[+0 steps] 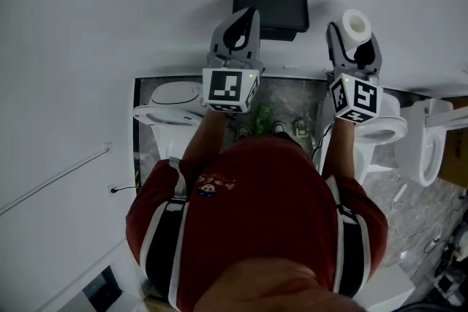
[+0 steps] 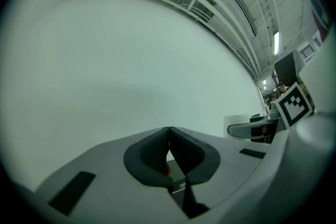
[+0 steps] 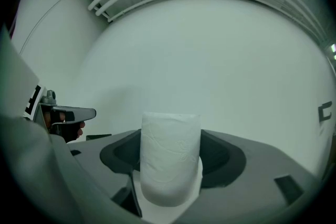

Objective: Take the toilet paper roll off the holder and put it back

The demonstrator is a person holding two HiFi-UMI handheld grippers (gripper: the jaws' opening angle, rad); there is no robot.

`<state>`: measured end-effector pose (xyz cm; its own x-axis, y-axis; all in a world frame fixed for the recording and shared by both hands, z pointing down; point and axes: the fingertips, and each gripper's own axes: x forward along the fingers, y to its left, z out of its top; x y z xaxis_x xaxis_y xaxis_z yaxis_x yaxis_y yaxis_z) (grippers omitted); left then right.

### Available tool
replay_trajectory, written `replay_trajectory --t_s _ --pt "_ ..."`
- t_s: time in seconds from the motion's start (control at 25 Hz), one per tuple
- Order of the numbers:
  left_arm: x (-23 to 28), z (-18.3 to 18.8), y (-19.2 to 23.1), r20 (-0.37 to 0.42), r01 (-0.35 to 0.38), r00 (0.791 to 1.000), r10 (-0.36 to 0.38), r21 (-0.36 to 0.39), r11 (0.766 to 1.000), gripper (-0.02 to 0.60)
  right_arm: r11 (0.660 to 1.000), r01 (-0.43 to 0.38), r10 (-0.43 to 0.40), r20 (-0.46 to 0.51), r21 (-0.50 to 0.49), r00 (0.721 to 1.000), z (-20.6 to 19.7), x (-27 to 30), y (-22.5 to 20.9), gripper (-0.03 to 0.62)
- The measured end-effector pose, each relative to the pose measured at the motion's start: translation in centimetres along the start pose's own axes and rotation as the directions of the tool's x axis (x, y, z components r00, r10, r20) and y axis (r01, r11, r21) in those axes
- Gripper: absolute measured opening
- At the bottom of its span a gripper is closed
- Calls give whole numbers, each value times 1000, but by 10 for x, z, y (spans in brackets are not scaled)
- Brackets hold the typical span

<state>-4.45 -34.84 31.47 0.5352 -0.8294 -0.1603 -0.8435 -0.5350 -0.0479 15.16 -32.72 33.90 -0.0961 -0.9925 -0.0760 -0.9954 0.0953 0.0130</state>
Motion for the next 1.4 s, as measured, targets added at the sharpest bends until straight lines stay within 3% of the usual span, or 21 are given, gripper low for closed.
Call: replay_trajectory --t_s 0.92,1.4 --pt "-14 -7 20 -10 -51 999 51 -15 999 18 1000 -21 21 -14 4 1000 -6 8 18 331" --pt "-25 -2 35 -3 -88 996 88 -8 996 18 998 -70 70 49 -8 996 22 24 40 331"
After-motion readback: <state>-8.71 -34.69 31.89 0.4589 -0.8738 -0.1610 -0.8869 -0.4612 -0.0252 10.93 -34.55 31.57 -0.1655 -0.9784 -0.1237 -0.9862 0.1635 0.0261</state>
